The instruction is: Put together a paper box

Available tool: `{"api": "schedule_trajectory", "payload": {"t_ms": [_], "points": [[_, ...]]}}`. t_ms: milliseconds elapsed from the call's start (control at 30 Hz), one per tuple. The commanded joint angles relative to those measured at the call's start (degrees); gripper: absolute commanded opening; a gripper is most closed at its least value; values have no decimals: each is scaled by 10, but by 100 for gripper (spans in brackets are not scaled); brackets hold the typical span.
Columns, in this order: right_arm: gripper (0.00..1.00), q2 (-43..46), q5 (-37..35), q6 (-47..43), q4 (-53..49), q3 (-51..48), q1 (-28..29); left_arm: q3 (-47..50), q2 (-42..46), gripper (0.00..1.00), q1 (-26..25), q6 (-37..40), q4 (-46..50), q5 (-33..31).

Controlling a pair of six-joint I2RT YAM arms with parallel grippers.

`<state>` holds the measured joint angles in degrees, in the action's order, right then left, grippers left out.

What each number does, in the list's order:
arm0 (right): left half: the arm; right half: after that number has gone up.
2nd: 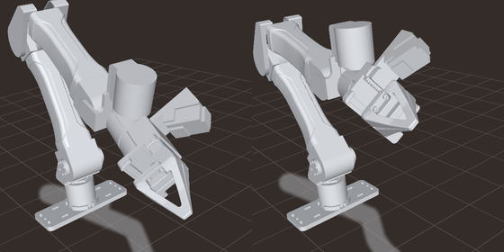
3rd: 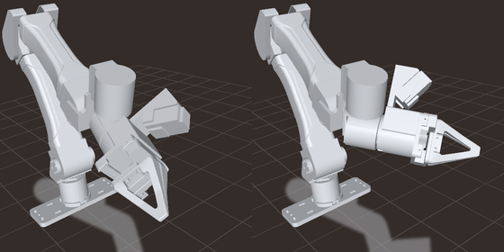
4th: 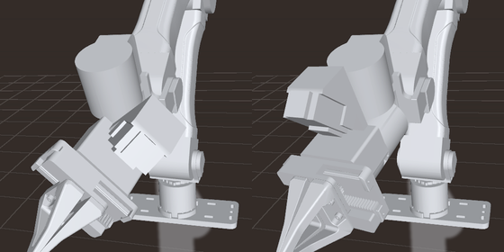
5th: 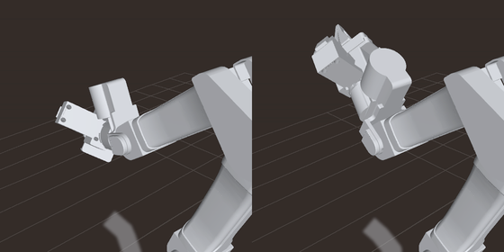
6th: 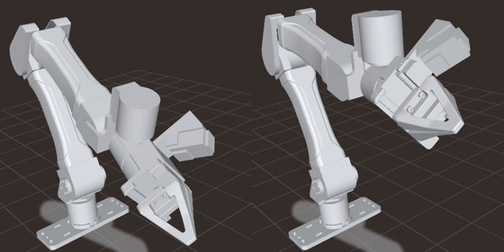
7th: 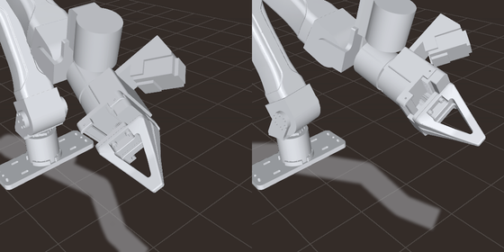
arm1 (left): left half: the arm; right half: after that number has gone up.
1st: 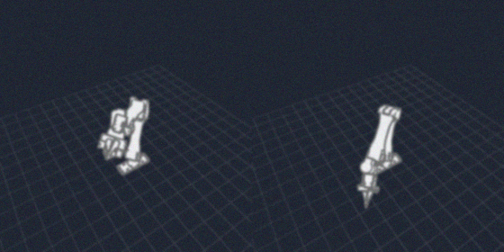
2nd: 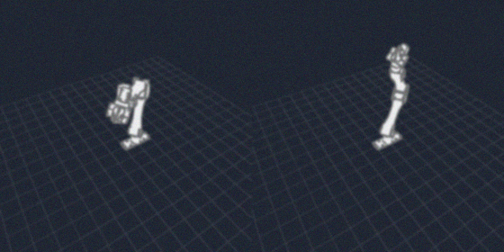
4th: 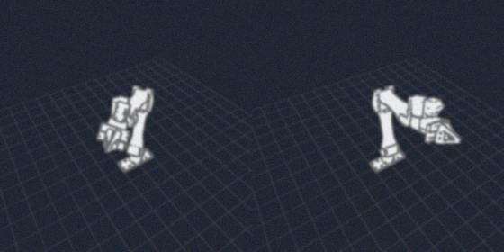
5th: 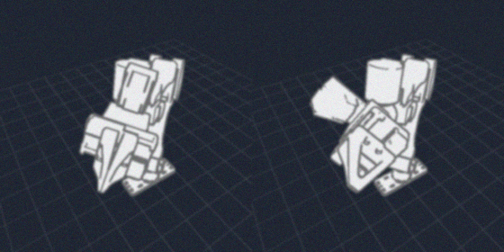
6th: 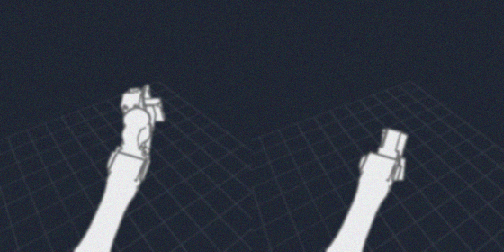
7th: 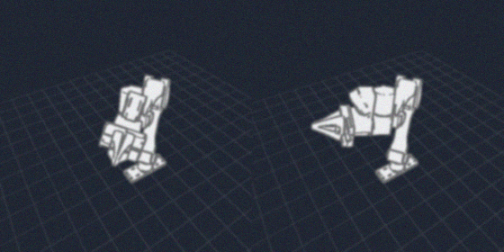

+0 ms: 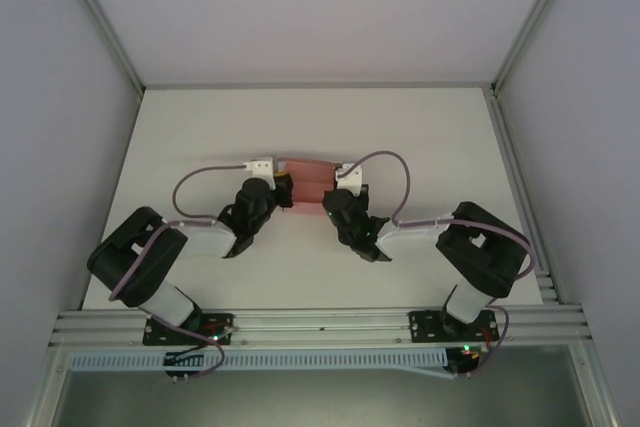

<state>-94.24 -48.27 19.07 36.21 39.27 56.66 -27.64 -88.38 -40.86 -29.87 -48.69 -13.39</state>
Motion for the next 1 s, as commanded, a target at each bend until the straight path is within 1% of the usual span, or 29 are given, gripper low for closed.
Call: {"api": "schedule_trajectory", "payload": {"t_ms": [0, 33, 100, 200, 300, 533, 633, 700, 800, 900, 967], "points": [[8, -1, 38, -1, 12, -1, 27, 16, 34, 0, -39, 6, -95, 80], [12, 4, 39, 5, 6, -2, 27, 22, 39, 0, -39, 9, -95, 75], [17, 17, 42, 22, -13, -5, 27, 30, 46, 0, -41, 20, -93, 71], [21, 41, 50, 38, -37, -10, 29, 44, 45, 0, -46, 38, -110, 70], [27, 57, 83, 52, -64, -11, 30, 54, 34, 0, -52, 41, -132, 67], [30, 90, 105, 92, -106, -28, 41, 92, 21, 0, -70, 75, -207, 41], [29, 105, 116, 117, -125, -35, 43, 103, 12, 0, -78, 75, -237, 43], [23, 108, 129, 127, -121, -46, 47, 110, 5, 0, -91, 79, -262, 41], [20, 105, 127, 138, -111, -60, 59, 116, -1, 0, -107, 67, -290, 41], [15, 98, 113, 135, -99, -72, 73, 117, -6, 1, -118, 57, -309, 69], [12, 96, 97, 136, -104, -74, 84, 116, -7, 4, -123, 58, -310, 82]]}}
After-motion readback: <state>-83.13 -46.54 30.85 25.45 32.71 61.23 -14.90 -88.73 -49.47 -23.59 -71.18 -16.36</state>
